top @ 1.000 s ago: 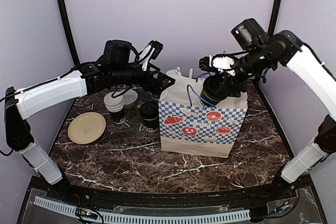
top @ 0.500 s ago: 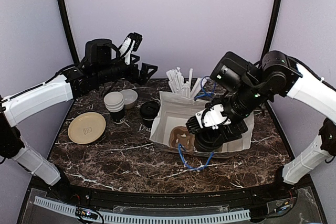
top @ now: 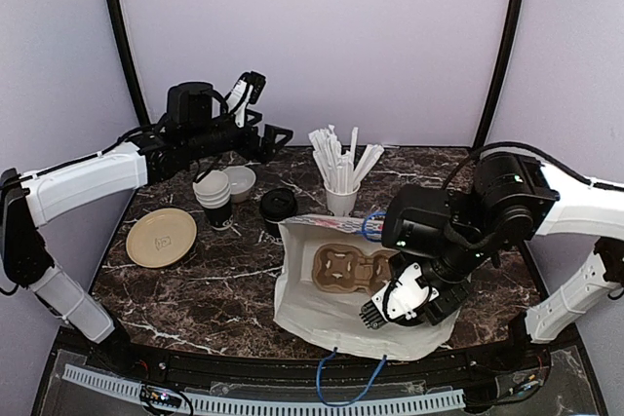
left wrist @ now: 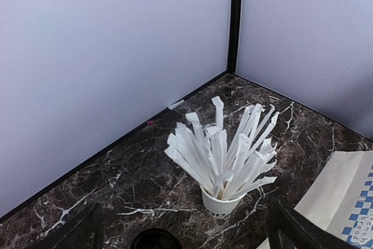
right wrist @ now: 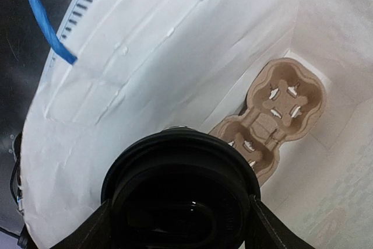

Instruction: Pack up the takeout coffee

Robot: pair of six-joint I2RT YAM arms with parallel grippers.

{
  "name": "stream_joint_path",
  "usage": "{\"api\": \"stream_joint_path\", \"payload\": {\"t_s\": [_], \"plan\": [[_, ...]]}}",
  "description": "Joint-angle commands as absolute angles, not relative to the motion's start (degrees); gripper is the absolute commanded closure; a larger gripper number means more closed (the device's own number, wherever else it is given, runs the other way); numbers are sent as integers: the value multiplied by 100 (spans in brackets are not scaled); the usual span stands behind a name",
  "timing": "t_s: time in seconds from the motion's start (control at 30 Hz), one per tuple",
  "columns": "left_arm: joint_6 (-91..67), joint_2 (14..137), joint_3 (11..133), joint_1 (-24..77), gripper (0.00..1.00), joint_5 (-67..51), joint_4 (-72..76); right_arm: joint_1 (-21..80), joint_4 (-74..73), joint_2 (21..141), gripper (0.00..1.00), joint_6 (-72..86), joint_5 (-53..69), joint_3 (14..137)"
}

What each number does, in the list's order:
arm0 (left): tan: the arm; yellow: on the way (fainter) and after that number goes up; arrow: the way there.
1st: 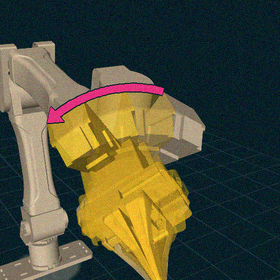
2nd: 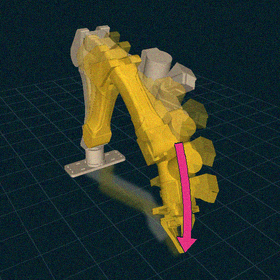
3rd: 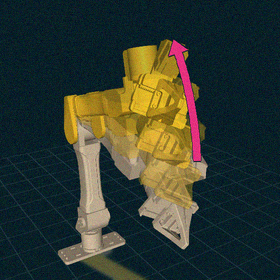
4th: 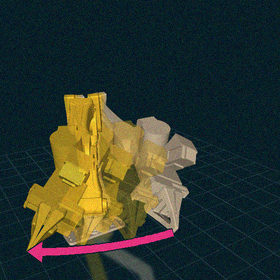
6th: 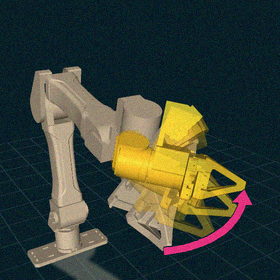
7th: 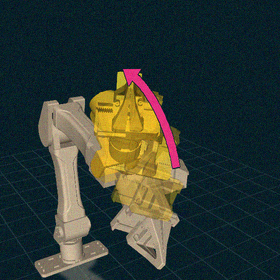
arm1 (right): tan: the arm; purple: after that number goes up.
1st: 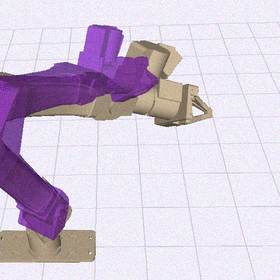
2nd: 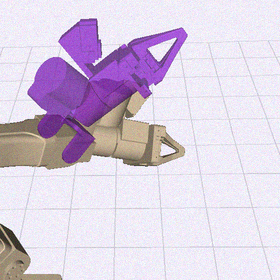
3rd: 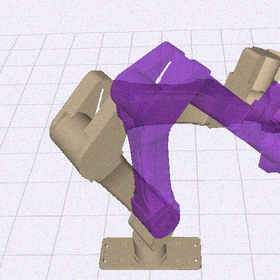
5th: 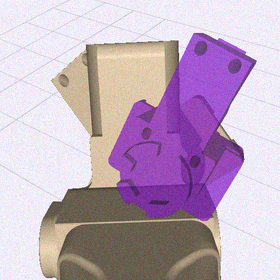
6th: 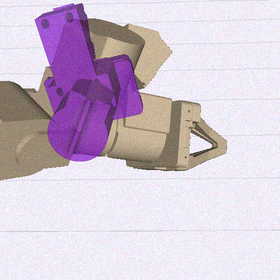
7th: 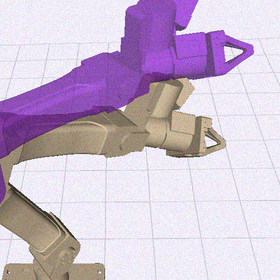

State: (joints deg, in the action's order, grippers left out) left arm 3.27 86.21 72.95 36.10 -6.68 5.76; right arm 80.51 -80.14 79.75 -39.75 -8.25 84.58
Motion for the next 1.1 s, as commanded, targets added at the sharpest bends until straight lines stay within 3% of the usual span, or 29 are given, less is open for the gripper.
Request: {"api": "stream_joint_path", "payload": {"t_s": [0.0, 0.27, 0.73, 1.07], "plan": [[255, 8850, 7312, 3588, 1, -1637, 508, 8226, -8116, 7757, 45, -3930, -1339, 8184], [140, 8979, 6962, 3802, 4, -2795, 628, 8149, -7153, 7434, 45, -4372, -2755, 8025], [510, 9403, 7006, 4504, 5, -3444, 234, 8115, -5984, 6445, 45, -4679, -3436, 6295], [348, 9308, 6953, 4622, 5, -3496, 371, 7933, -4903, 6364, 45, -4840, -3455, 5984]]}}
